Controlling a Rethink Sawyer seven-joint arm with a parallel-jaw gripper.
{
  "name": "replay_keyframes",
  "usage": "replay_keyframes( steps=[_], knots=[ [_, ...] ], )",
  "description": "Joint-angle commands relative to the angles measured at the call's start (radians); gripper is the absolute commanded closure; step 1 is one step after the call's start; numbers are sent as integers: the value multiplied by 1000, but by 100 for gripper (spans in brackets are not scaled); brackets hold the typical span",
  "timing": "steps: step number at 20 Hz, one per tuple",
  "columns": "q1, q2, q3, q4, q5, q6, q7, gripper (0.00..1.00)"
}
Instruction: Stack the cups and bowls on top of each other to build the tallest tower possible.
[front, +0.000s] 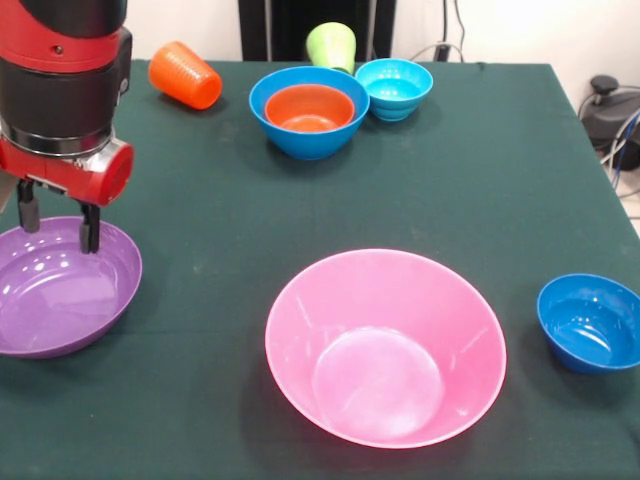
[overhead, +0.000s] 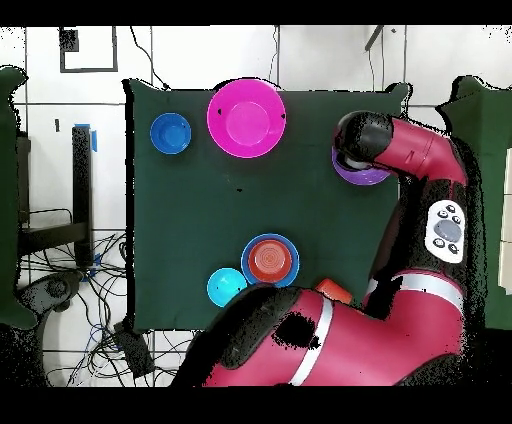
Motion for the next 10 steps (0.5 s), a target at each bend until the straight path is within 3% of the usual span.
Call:
replay_keyframes(
  steps=[1, 10],
  knots=[
    [63, 61, 21, 53, -55, -94, 139, 0],
    [113, 79, -3, 44, 0, -67, 184, 0]
  ],
)
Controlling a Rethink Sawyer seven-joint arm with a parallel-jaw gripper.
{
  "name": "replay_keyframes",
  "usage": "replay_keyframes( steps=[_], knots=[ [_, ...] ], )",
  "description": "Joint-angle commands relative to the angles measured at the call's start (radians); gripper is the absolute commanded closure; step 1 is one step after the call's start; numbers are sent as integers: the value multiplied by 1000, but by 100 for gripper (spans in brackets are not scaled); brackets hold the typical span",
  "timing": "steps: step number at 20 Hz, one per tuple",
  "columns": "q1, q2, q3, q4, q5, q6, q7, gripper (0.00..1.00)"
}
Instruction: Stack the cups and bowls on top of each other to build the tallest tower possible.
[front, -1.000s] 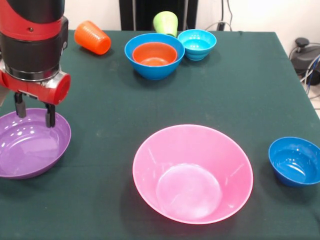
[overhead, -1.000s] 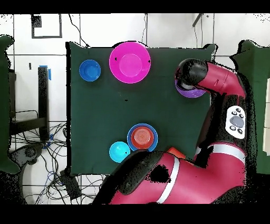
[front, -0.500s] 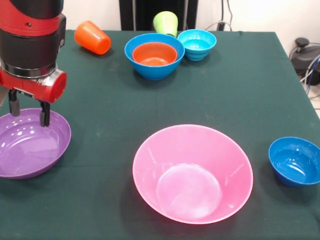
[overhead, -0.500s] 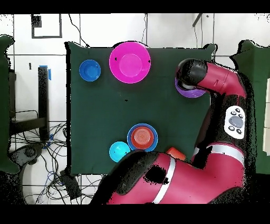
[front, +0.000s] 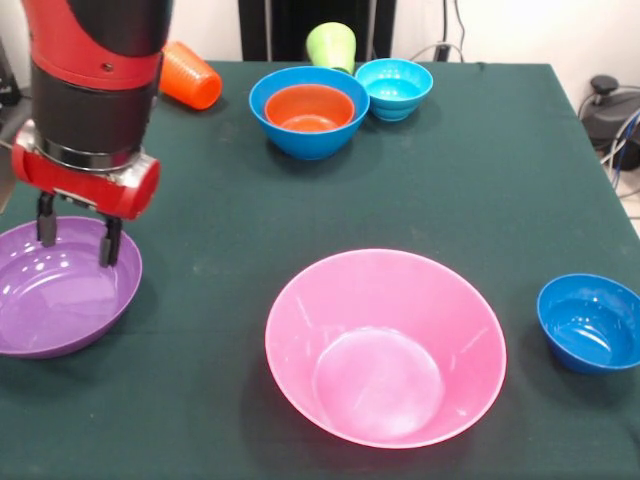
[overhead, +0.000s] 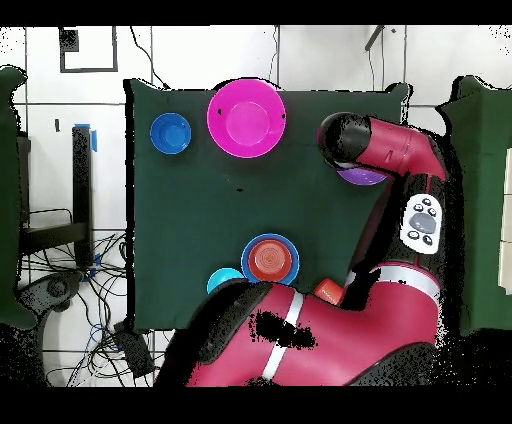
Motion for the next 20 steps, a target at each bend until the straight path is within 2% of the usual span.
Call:
replay_keyframes(
  steps=[1, 4, 7, 10, 14, 20],
  knots=[
    [54, 53, 44, 44, 3, -10, 180, 0],
    [56, 57, 44, 34, 10, -3, 181, 0],
    [27, 26, 52, 83, 6, -23, 152, 0],
    [15, 25, 66, 93, 14, -18, 141, 0],
    [-44, 75, 132, 38, 51, 64, 63, 0],
    [-29, 62, 98, 40, 22, 22, 59, 0]
  ],
)
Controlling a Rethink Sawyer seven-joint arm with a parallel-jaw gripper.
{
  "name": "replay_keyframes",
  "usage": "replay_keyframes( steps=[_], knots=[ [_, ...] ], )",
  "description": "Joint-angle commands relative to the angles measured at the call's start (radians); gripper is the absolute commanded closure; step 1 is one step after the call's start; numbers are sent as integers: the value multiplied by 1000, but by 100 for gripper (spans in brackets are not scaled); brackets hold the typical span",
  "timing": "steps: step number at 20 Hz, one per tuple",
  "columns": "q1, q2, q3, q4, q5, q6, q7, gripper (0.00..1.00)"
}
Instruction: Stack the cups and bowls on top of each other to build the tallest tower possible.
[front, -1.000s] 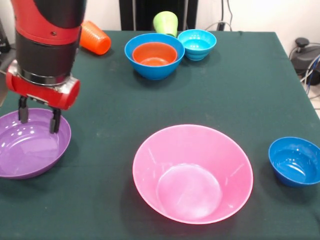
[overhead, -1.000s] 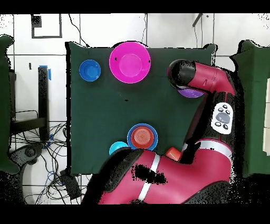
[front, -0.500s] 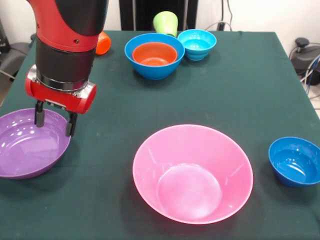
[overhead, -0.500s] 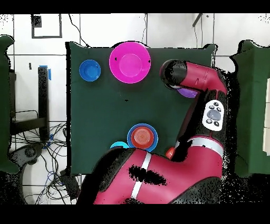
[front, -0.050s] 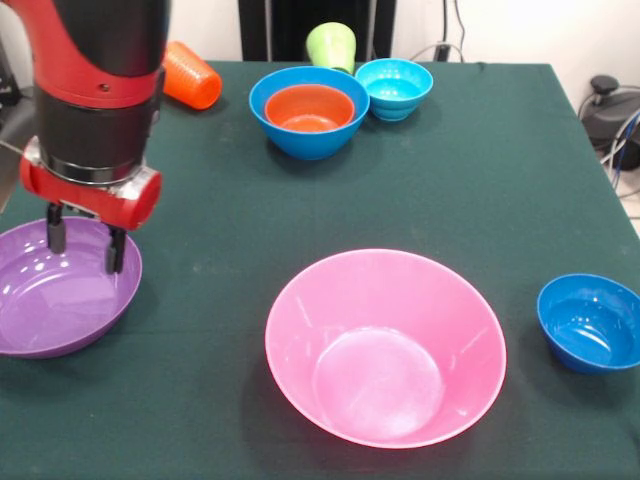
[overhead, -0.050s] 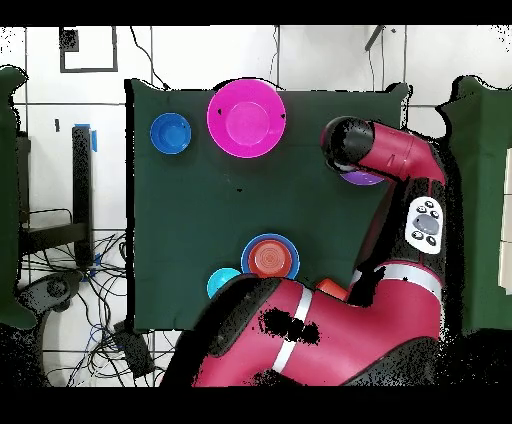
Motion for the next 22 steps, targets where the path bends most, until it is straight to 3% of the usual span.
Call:
replay_keyframes(
  steps=[1, 6, 16, 22],
  knots=[
    [6, 34, 83, 36, -24, 3, 44, 0],
    [46, 30, 37, 57, -60, -91, 93, 0],
    [44, 41, 41, 29, -13, 11, 81, 0],
    [48, 42, 33, 33, -20, -14, 84, 0]
  ],
)
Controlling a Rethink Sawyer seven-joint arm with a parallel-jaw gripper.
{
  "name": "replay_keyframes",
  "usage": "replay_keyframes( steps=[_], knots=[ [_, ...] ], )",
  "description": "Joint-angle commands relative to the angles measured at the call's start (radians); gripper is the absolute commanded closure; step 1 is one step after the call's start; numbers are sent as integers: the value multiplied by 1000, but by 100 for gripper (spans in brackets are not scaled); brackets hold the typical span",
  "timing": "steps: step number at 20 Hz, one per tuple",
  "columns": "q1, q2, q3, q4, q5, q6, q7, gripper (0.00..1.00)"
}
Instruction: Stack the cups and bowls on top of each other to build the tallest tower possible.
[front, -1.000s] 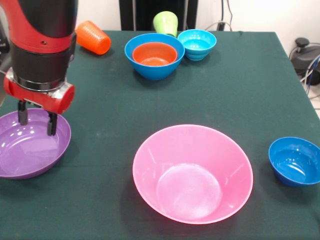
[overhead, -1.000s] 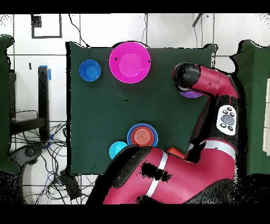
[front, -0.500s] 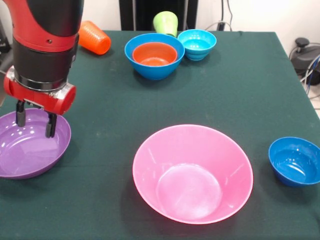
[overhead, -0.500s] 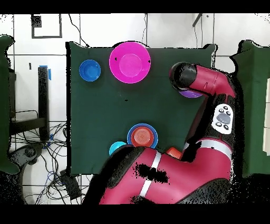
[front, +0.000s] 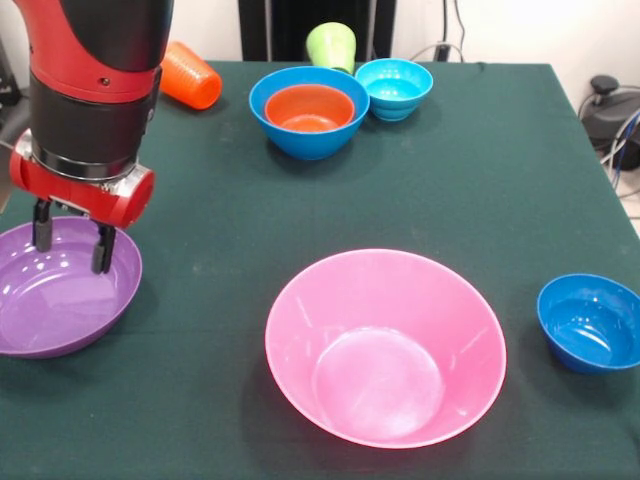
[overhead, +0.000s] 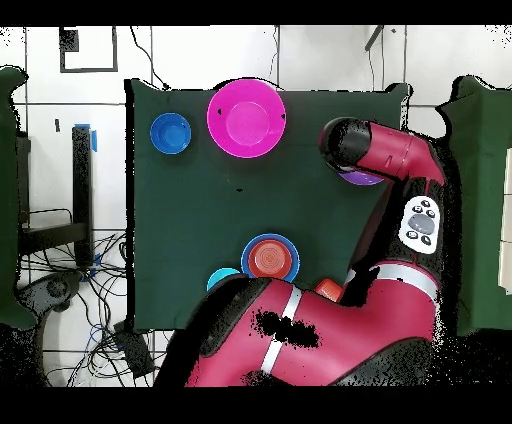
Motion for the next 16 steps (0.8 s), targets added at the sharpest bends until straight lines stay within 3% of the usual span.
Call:
replay_keyframes(
  steps=[1, 16],
  knots=[
    [18, 41, 73, 35, -15, 26, 82, 0],
    [57, 43, 20, 25, -43, -34, 106, 0]
  ],
)
